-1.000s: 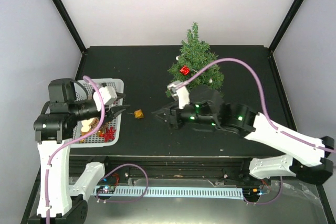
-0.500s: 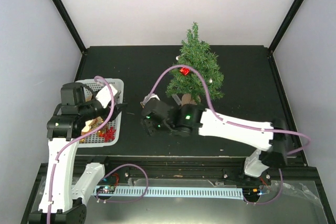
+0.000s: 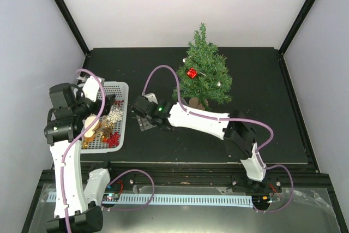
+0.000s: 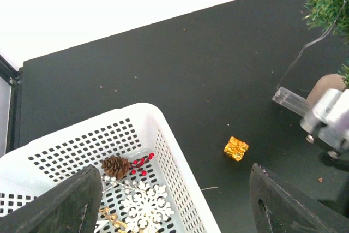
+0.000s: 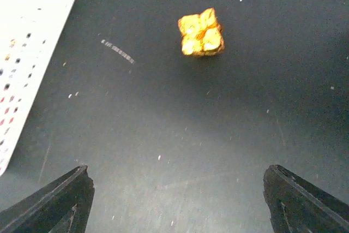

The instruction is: Decorate the small christmas tree

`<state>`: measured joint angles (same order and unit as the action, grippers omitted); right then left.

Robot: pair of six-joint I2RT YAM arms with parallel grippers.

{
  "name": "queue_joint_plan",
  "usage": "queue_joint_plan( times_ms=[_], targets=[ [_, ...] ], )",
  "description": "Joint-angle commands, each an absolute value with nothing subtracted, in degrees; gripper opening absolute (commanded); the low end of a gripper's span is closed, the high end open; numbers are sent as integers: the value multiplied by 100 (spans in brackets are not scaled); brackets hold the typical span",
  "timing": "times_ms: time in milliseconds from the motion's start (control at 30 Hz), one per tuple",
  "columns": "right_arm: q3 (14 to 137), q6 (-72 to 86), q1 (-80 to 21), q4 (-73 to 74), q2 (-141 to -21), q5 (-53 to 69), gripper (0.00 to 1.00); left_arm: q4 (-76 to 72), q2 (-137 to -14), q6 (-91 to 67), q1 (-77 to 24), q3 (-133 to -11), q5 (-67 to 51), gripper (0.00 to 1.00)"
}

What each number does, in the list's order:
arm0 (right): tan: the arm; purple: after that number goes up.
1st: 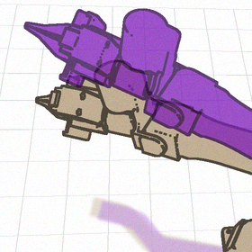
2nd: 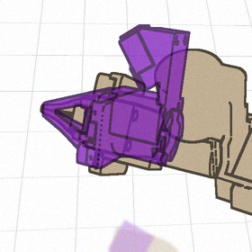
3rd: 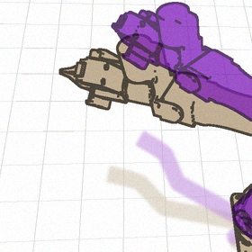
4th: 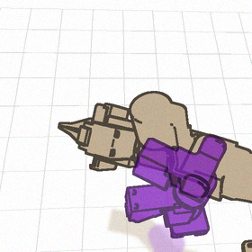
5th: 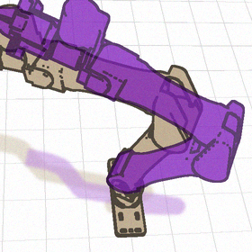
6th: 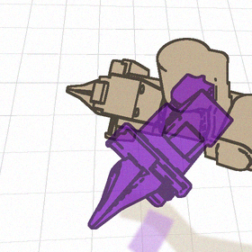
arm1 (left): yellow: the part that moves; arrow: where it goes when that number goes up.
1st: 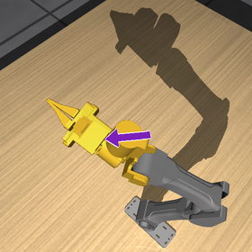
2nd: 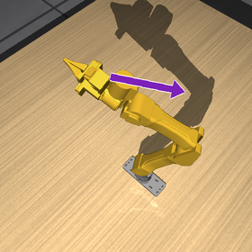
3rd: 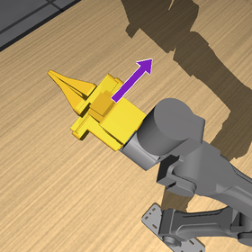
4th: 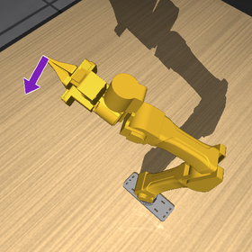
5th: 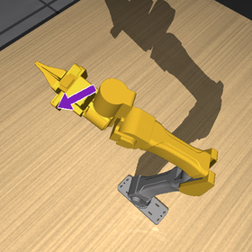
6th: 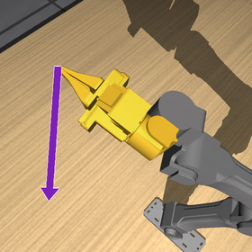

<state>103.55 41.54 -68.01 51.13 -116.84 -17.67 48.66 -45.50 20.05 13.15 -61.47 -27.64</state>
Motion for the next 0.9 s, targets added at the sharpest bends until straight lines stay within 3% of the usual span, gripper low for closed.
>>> queue_joint_plan(
  times_ms=[0, 200, 867],
  targets=[
    [10119, 4055, -6494, 4371, -11772, -1553, 86, 4752, -4503, 1806, 1576, -6267, -3239, 75],
    [9674, 3291, -6414, 3414, -11865, -1399, 85, 4738, -4368, 1845, 1648, -6077, -3573, 76],
    [10101, 2926, -6259, 3021, -12838, -2237, 82, 4454, -4000, 1695, 1786, -5736, -3822, 79]
  ],
)
